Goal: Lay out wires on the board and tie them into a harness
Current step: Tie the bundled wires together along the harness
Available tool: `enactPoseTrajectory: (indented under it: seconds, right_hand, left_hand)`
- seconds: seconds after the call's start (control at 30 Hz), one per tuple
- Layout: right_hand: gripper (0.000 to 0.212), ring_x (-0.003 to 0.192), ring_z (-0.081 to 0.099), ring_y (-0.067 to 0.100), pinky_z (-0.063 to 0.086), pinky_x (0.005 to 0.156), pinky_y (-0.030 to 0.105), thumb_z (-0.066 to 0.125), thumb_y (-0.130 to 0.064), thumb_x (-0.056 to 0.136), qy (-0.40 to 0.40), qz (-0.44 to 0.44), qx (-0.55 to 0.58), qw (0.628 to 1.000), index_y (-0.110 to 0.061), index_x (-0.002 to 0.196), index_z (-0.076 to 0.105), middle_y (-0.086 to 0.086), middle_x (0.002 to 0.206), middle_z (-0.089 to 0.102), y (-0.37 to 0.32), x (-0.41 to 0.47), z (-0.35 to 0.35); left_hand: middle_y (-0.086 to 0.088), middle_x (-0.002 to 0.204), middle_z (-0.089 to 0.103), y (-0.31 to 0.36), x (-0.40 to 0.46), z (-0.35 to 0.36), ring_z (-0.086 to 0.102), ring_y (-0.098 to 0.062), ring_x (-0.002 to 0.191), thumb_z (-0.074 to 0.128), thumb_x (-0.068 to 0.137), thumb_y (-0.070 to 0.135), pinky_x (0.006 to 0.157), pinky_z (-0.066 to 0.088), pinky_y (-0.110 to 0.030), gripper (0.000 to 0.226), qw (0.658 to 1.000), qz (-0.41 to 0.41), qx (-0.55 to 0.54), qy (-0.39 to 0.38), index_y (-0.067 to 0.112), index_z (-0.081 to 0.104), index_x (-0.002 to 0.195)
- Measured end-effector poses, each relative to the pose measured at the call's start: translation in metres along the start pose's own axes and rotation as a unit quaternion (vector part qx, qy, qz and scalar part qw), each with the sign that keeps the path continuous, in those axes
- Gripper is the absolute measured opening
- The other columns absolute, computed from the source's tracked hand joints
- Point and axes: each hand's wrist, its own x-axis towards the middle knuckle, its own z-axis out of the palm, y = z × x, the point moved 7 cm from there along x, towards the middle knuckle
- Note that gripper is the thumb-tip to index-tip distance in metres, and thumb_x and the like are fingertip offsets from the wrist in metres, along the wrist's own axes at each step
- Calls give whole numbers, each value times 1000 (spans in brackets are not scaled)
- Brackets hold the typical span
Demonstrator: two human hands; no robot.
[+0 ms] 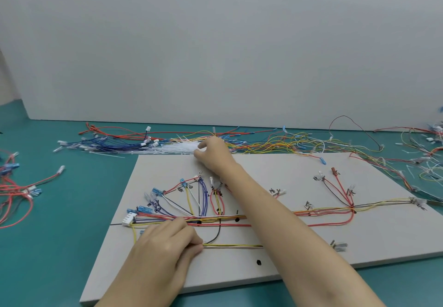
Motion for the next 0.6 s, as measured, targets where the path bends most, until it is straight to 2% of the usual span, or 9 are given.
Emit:
enactPoseTrajectory:
  seconds: [0.1,0.2,0.3,0.43,0.53,0.6]
  right_hand:
    - [27,104,63,25,48,92,34,64,-21,88,60,-19,28,998,-1,103,74,13,108,72,1,1,-13]
    - [27,85,65,32,50,78,37,69,-21,85,120,-11,71,990,5,81,75,20,82,72,6,2,-27]
    - [23,79,65,25,49,72,32,72,-20,81,147,15,117,982,1,74,74,12,76,73,13,-2,-30]
    - [11,68,57,19,44,61,27,70,-10,72,157,59,168,971,-4,64,66,6,67,65,24,-8,-29]
    - [17,58,47,15,36,52,23,67,-4,67,163,82,209,961,-8,57,53,2,60,56,30,-11,-33]
    - [19,57,48,17,40,54,24,67,-2,67,157,104,242,952,-9,59,50,5,64,57,33,-14,-36]
  left_hand:
    - [14,73,54,2,0,1,50,-5,65,48,85,33,61,39,-19,23,1000,5,-10,-11,23,63,71]
    - [12,75,54,3,0,3,53,-6,67,45,87,33,57,44,-21,24,999,-2,-30,-20,22,62,73]
    - [12,76,53,2,-1,3,51,-5,68,44,88,33,57,45,-21,25,999,-5,-41,-23,21,62,75]
    - [12,77,53,2,-1,3,50,-2,69,45,88,34,59,43,-18,24,998,-7,-51,-30,22,62,75]
    - [14,77,52,1,-1,3,49,-1,70,46,88,34,62,42,-15,24,997,-10,-63,-35,22,62,76]
    - [15,78,52,1,-1,3,48,1,72,47,88,34,64,40,-12,23,997,-9,-67,-37,22,62,75]
